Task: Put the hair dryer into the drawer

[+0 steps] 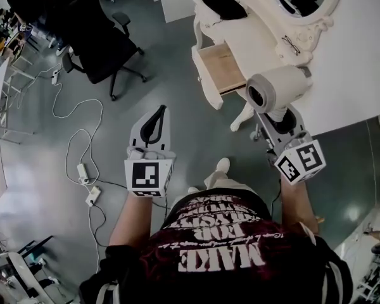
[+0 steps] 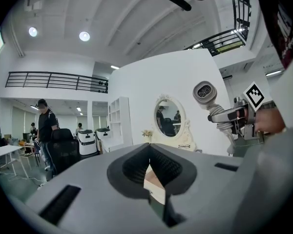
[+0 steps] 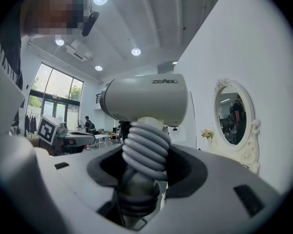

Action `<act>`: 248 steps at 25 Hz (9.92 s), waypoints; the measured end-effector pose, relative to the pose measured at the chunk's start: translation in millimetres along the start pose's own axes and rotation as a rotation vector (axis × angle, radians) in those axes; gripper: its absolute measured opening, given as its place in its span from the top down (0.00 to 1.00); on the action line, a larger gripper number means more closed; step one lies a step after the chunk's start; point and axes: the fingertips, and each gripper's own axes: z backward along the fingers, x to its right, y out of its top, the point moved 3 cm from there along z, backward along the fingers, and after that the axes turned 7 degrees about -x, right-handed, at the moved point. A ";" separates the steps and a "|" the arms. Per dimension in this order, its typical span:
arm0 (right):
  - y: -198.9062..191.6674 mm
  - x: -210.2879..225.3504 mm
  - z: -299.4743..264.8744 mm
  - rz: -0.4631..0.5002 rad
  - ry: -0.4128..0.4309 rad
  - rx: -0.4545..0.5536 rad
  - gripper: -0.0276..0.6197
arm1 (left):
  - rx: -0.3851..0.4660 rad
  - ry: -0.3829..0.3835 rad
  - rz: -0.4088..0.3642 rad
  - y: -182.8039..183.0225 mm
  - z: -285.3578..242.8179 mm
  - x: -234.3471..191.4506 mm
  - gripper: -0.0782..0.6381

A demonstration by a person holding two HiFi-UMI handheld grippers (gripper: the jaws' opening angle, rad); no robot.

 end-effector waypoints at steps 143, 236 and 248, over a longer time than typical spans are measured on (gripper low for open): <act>-132.2 235.8 -391.7 -0.210 0.103 -0.403 0.61 | -0.182 -0.054 0.033 -9.6 -406.8 -131.8 0.88; -220.4 219.8 -398.9 -0.223 -0.079 -0.488 0.91 | -0.167 -0.041 0.071 -31.6 -341.5 -150.9 0.88; -115.9 177.9 -358.8 -0.107 -0.032 -0.310 0.95 | -0.105 -0.106 0.064 -18.6 -328.6 -148.1 0.88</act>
